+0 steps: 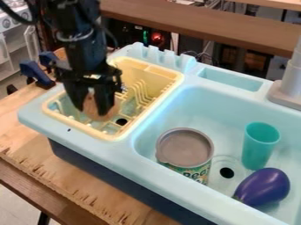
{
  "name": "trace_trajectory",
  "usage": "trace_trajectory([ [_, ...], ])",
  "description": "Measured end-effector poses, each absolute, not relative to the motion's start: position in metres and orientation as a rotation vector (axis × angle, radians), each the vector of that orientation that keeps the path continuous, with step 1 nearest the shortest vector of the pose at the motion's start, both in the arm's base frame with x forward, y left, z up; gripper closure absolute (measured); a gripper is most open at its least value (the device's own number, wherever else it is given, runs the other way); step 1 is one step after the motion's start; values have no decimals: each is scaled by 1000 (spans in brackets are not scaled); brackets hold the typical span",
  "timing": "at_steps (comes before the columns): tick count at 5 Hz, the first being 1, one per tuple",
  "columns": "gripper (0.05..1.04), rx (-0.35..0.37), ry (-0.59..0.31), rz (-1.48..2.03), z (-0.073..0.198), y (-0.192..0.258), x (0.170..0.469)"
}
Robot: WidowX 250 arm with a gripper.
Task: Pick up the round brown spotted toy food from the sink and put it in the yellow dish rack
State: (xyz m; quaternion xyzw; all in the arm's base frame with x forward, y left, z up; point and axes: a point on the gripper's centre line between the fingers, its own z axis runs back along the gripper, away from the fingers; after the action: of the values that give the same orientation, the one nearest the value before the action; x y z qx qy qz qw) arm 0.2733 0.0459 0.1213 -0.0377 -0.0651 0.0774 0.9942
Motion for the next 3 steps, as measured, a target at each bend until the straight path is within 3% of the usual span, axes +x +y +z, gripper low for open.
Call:
trace_trajectory([
  [1, 425, -117, -117, 167, 112, 48, 274],
  [2, 118, -127, -103, 146, 111, 43, 276],
  [3, 73, -104, -78, 125, 115, 36, 281],
])
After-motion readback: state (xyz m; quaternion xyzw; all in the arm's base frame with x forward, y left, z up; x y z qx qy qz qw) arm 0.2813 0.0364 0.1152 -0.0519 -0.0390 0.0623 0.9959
